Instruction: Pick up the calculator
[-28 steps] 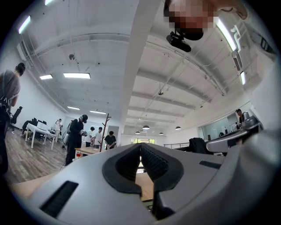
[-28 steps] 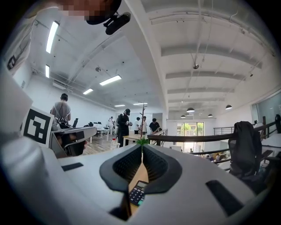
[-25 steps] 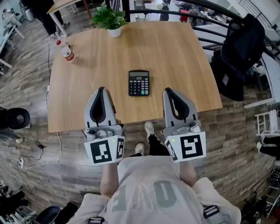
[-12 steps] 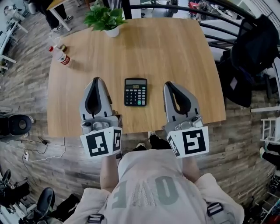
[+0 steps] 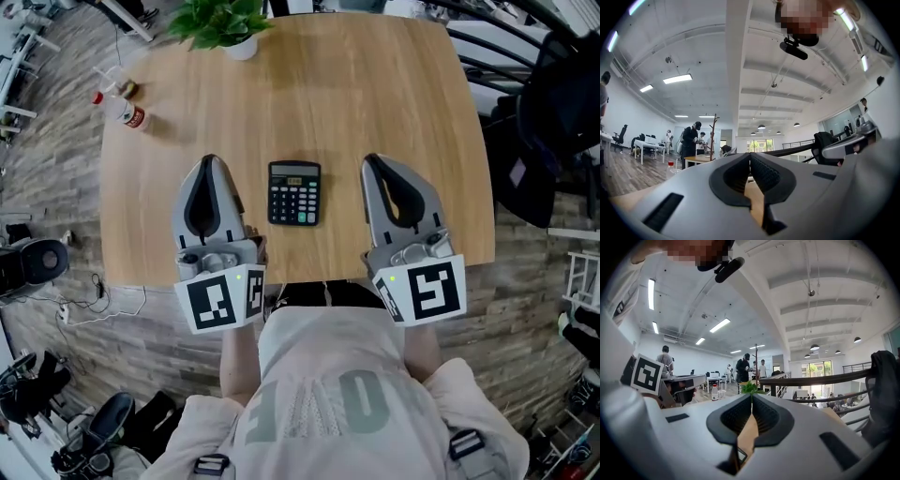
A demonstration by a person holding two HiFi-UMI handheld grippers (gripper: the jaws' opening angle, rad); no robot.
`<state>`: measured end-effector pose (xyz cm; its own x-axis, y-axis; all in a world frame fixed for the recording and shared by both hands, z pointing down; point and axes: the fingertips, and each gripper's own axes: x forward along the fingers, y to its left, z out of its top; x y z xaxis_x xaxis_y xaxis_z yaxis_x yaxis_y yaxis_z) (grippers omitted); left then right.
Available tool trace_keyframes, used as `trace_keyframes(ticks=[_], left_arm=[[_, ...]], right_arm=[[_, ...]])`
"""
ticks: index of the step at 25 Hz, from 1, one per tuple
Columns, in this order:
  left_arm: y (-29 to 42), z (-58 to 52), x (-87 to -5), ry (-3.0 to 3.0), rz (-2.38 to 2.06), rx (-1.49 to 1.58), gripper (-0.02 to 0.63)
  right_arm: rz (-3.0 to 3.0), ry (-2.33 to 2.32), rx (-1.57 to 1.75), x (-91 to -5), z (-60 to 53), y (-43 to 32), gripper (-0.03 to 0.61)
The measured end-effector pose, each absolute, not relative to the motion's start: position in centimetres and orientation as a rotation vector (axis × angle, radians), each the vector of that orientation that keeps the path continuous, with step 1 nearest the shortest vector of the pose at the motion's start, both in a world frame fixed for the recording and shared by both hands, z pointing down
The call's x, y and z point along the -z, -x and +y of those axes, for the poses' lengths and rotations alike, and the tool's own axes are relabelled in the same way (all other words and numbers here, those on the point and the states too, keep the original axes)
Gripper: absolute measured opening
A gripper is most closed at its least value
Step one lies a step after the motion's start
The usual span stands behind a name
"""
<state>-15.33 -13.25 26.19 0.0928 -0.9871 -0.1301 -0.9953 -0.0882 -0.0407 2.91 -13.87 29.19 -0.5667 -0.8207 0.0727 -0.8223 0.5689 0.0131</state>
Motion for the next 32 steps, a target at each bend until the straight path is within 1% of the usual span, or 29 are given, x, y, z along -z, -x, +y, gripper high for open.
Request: trace_keyframes(ticks=[10,12,14,16,19,22,25,27,32], left_arm=[[16.2,-15.7,-25.3,2.282,1.942,-0.099,0.011],[16.0,-16.9,-25.0,2.342,1.881,-0.094,0.025],[15.6,-18.5,-25.1,2.466,1.799,-0.099,0.194],[15.0,-20.3,-25.5,2.572,1.697,-0.066,0.272],[13.3,-22.6,-26.8,2.643,1.451,0.134,0.302],[9.9,-24.3,-30.2,2.843,1.049,0.413,0.304],[6.5,-23.7,-35.6,2.997,0.508,0.822,0.303],[5.1,-22.9,-39.2,3.049,0.202,1.037,0.302],[4.9,-19.4,-48.0,3.135,-0.468,1.539,0.302]], right_arm=[[-2.687,-1.464,-0.181,-30.5,-15.1,-1.7,0.025],[-2.683,-1.48,-0.225,-30.9,-15.5,-1.9,0.025],[-2.677,-1.492,-0.265,-31.5,-15.8,-2.2,0.025],[-2.652,-1.508,-0.292,-32.3,-16.0,-2.6,0.025],[-2.595,-1.528,-0.332,-33.5,-15.9,-3.2,0.025],[-2.565,-1.525,-0.386,-34.5,-15.9,-3.5,0.025],[-2.551,-1.501,-0.456,-36.0,-16.1,-3.9,0.025],[-2.535,-1.486,-0.493,-37.2,-16.1,-4.0,0.025],[-2.471,-1.481,-0.608,-40.2,-15.4,-4.0,0.025]])
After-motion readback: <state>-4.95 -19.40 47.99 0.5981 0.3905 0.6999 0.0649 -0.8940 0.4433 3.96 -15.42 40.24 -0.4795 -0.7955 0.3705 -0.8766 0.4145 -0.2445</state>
